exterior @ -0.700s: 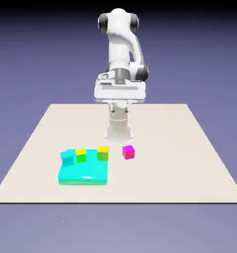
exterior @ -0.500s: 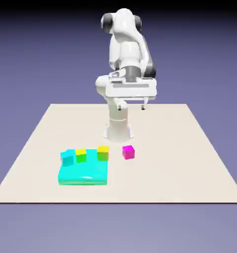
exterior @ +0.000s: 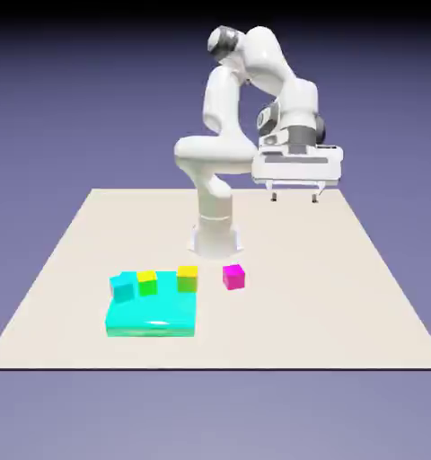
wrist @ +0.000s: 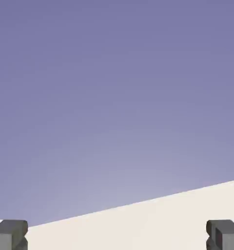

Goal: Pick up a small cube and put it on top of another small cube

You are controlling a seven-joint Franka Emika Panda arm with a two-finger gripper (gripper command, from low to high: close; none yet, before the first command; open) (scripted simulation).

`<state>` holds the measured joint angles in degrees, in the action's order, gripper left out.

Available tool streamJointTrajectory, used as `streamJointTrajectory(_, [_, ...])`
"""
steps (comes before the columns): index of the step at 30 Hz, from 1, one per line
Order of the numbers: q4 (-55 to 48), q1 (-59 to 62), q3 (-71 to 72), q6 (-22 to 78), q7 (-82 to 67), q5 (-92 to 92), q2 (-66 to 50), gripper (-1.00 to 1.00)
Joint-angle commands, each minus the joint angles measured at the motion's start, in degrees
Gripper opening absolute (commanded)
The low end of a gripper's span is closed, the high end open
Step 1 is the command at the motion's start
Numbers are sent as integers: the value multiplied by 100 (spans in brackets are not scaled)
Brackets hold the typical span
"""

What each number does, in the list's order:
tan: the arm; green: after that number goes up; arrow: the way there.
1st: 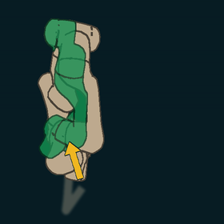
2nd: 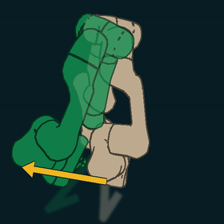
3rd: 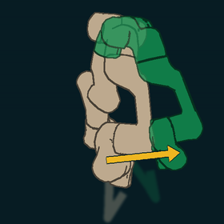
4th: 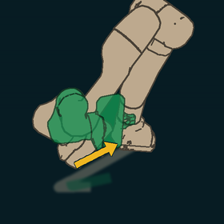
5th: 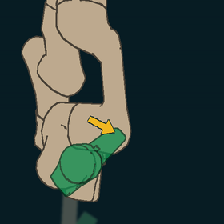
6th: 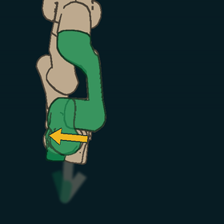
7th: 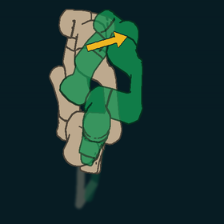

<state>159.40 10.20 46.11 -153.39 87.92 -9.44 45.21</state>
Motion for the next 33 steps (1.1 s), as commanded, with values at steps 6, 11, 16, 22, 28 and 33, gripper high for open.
streamJointTrajectory(6, [-43, 294, 1246, 557, 1229, -255, 339, 0])
streamJointTrajectory(11, [-79, 539, 2284, 1021, 2252, -468, 622, 0])
streamJointTrajectory(16, [-115, 784, 3323, 1485, 3276, -680, 905, 0])
streamJointTrajectory(22, [-159, 1079, 4569, 2042, 4504, -935, 1244, 0])
streamJointTrajectory(28, [-202, 1373, 5814, 2599, 5733, -1190, 1583, 0])
streamJointTrajectory(33, [-238, 1618, 6853, 3064, 6756, -1403, 1866, 0])
